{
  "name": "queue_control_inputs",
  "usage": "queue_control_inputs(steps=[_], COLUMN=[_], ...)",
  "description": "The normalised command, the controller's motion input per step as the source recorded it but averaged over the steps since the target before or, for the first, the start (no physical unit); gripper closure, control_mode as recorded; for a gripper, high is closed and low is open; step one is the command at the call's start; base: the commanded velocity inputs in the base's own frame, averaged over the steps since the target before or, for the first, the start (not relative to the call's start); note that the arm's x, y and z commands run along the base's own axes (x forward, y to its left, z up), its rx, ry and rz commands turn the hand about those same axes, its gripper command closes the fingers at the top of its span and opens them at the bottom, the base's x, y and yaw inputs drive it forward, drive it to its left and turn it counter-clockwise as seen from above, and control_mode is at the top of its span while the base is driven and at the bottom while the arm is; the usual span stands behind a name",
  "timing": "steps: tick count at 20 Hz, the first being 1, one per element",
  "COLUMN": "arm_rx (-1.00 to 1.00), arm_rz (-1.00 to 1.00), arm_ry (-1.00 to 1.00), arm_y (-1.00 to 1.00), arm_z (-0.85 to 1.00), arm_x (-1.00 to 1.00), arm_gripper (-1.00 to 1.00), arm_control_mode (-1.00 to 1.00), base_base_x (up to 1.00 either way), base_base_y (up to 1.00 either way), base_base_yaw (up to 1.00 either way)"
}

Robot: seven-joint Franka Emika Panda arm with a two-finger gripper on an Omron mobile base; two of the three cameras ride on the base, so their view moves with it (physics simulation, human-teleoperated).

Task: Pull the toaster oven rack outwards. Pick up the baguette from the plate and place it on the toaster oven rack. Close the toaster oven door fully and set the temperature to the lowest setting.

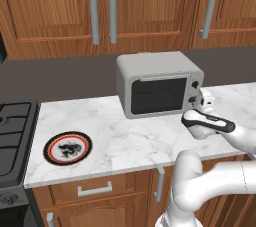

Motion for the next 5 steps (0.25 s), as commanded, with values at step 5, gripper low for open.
queue_control_inputs(steps=[5], arm_rx=[-0.15], arm_rz=[0.04], arm_ry=[0.00], arm_y=[-0.42], arm_z=[0.00], arm_x=[0.00], arm_gripper=[1.00], arm_control_mode=[-1.00], base_base_x=[0.00], base_base_y=[0.00], base_base_yaw=[0.00])
